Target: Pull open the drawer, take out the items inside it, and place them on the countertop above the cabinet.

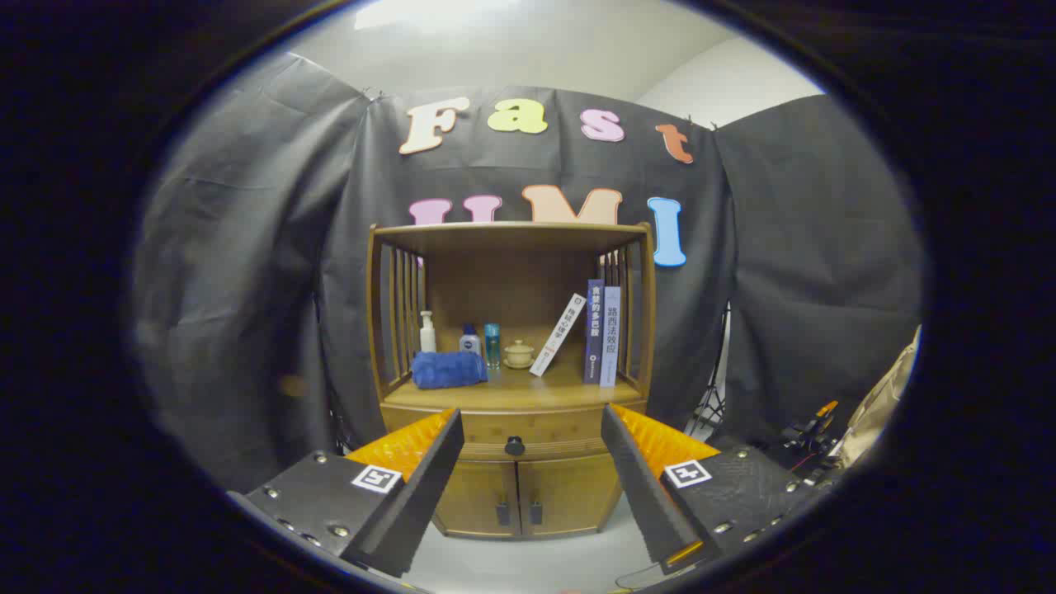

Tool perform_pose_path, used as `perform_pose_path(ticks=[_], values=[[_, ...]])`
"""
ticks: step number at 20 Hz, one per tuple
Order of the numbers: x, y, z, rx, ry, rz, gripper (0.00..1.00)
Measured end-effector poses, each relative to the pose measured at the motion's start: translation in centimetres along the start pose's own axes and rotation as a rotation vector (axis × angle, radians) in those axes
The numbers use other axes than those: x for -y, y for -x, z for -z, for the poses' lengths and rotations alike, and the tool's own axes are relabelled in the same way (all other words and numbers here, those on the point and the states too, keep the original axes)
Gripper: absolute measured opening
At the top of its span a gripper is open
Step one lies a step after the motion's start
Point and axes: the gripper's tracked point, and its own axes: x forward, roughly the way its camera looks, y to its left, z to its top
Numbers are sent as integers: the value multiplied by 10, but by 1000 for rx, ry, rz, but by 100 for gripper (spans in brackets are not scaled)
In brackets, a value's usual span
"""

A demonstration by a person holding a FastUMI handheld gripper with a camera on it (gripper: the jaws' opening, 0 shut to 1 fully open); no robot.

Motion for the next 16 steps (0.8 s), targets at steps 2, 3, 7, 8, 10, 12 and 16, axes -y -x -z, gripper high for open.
perform_pose_path(ticks=[2,3,7,8,10,12,16], values=[[-7,-1,-1,-3,-10,-17,100],[-7,0,-3,0,-13,-22,100],[-7,6,-15,35,-22,-14,100],[-9,6,-17,39,-25,-17,100],[-10,6,-21,50,-27,-16,100],[-11,8,-21,48,-23,-17,100],[-13,6,-15,42,-23,-14,100]])
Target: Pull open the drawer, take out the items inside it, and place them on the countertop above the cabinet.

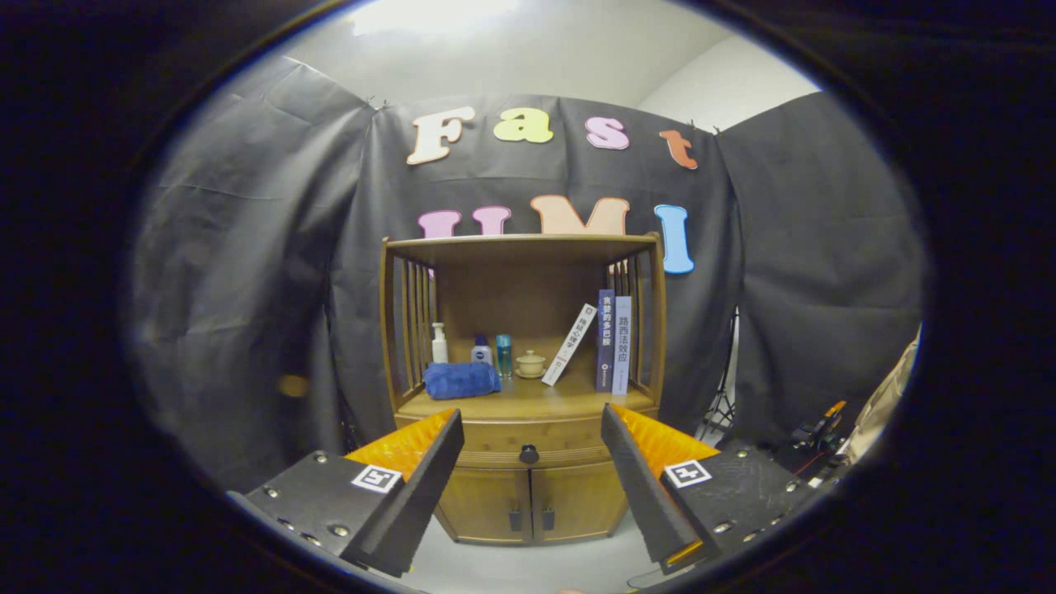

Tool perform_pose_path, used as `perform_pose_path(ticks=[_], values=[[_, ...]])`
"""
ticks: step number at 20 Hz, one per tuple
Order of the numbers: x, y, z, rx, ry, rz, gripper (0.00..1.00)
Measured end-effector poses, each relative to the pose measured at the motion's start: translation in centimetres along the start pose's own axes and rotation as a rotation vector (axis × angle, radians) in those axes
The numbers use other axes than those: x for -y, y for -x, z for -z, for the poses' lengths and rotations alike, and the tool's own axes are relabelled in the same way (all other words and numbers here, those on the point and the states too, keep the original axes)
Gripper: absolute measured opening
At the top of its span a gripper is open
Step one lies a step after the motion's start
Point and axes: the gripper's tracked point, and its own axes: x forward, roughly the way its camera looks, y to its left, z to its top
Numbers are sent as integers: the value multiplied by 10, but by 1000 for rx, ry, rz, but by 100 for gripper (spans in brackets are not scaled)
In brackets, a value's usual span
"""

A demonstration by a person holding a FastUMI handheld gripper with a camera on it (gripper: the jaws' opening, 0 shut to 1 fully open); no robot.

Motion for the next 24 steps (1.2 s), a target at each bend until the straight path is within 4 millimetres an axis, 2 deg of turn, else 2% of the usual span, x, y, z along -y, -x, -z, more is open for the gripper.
perform_pose_path(ticks=[7,10,14,16,20,24], values=[[6,-2,5,3,4,18,100],[11,-15,15,-12,-14,33,100],[20,-57,29,-13,-29,30,100],[27,-83,45,-25,-29,29,100],[28,-139,90,-83,-70,3,100],[9,-192,143,-165,-59,-65,100]])
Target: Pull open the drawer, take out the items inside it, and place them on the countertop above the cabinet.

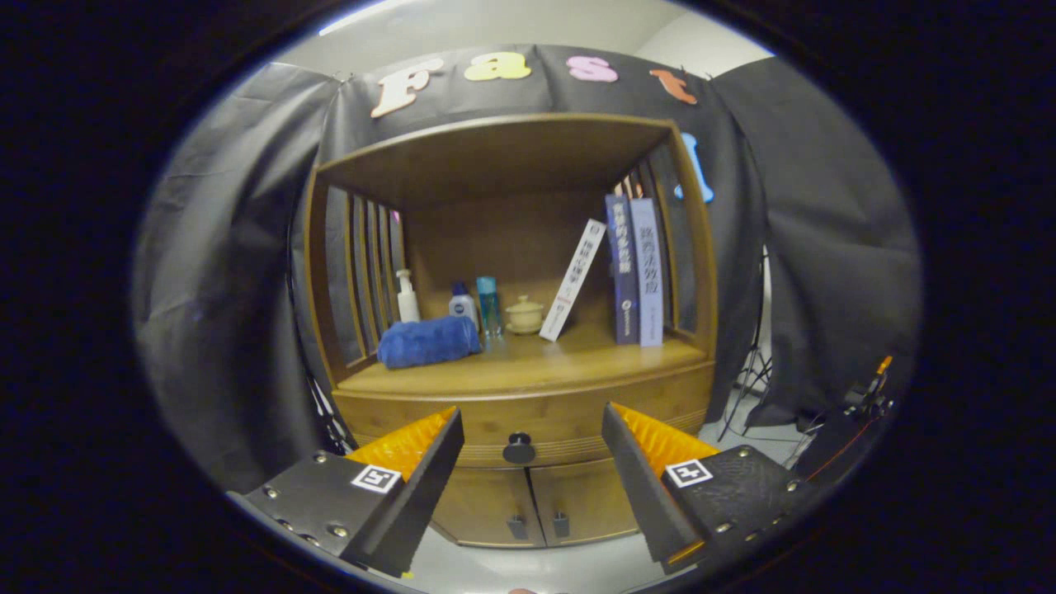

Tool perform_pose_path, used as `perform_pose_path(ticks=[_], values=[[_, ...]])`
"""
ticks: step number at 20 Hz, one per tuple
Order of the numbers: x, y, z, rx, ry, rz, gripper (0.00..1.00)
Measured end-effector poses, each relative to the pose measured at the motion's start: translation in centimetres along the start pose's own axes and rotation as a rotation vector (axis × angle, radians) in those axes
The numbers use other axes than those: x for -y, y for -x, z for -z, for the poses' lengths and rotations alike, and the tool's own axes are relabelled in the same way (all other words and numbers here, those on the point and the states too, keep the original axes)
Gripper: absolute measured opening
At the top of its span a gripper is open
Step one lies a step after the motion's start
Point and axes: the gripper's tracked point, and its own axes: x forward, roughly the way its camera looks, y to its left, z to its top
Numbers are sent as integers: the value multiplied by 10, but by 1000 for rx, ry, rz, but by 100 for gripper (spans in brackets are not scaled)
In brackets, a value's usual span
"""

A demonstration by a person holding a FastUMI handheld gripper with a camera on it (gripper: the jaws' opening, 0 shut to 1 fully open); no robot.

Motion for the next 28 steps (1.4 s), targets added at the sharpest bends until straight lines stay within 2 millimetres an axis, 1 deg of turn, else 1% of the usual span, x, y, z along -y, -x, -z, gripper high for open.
perform_pose_path(ticks=[4,5,7,8,9,11,14,15,16,18,21,24,25,26,27,28], values=[[-15,-51,44,-78,80,-36,100],[-13,-63,59,-100,89,-19,100],[-12,-81,78,-125,85,-16,99],[-7,-90,77,-105,65,8,93],[-2,-97,81,-103,57,28,87],[-4,-111,90,-111,51,20,74],[-7,-120,94,-111,20,26,54],[-8,-122,100,-128,-6,27,48],[-8,-125,103,-140,-31,22,51],[-9,-130,106,-165,-78,2,51],[-10,-133,102,-159,-154,-26,51],[-5,-135,93,-92,-106,-2,51],[-8,-138,96,-96,-74,-7,49],[-4,-144,102,-110,-28,20,47],[-5,-136,96,-97,-17,22,45],[-7,-134,101,-117,-2,20,43]])
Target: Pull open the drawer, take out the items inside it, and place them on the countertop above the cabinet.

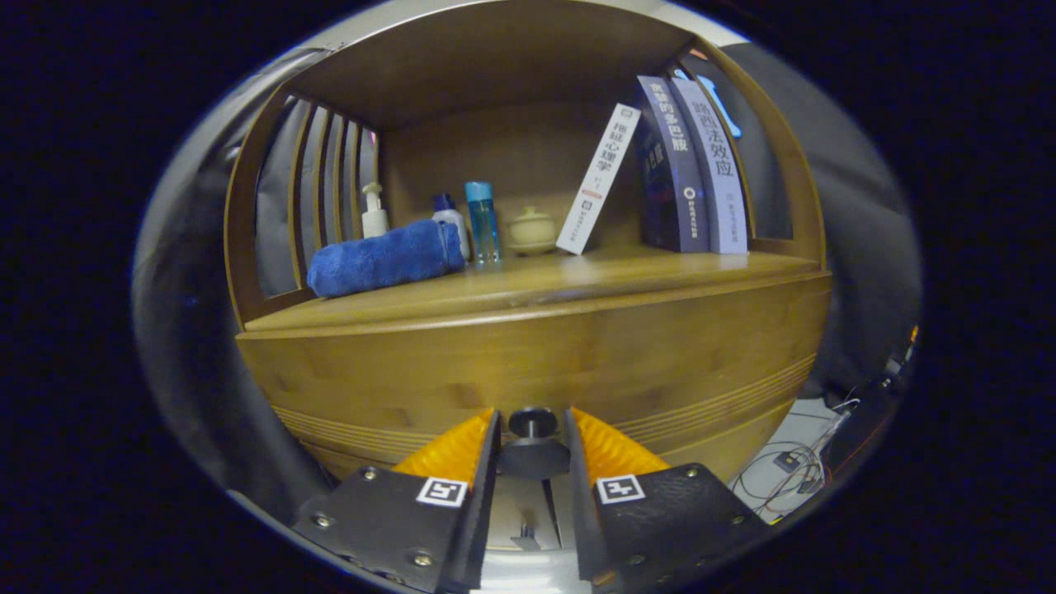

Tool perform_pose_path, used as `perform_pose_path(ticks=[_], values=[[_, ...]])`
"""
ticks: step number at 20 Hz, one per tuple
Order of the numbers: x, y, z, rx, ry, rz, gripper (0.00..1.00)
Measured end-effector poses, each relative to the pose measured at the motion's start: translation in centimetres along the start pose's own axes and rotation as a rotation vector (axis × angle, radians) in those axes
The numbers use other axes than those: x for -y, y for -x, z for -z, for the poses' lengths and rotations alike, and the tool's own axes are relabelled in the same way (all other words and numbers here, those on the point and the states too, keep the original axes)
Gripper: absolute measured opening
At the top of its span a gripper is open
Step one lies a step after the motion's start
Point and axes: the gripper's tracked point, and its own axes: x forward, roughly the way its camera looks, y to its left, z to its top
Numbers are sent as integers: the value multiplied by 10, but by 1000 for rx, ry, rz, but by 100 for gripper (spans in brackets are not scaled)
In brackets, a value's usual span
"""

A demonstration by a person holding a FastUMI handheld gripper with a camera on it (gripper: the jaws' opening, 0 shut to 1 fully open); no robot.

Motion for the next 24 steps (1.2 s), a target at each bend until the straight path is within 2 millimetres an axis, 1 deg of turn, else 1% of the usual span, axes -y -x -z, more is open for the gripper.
perform_pose_path(ticks=[1,2,4,6,9,12,19,21,22,24], values=[[0,2,-3,-3,-5,1,39],[1,-1,1,-17,-4,9,36],[1,4,0,-28,19,11,28],[2,13,2,-23,50,7,29],[4,29,6,-23,54,7,28],[5,53,11,-22,68,7,28],[9,124,29,-19,62,1,28],[15,141,40,-34,52,21,28],[15,149,39,-16,43,22,28],[8,160,45,-19,54,15,28]])
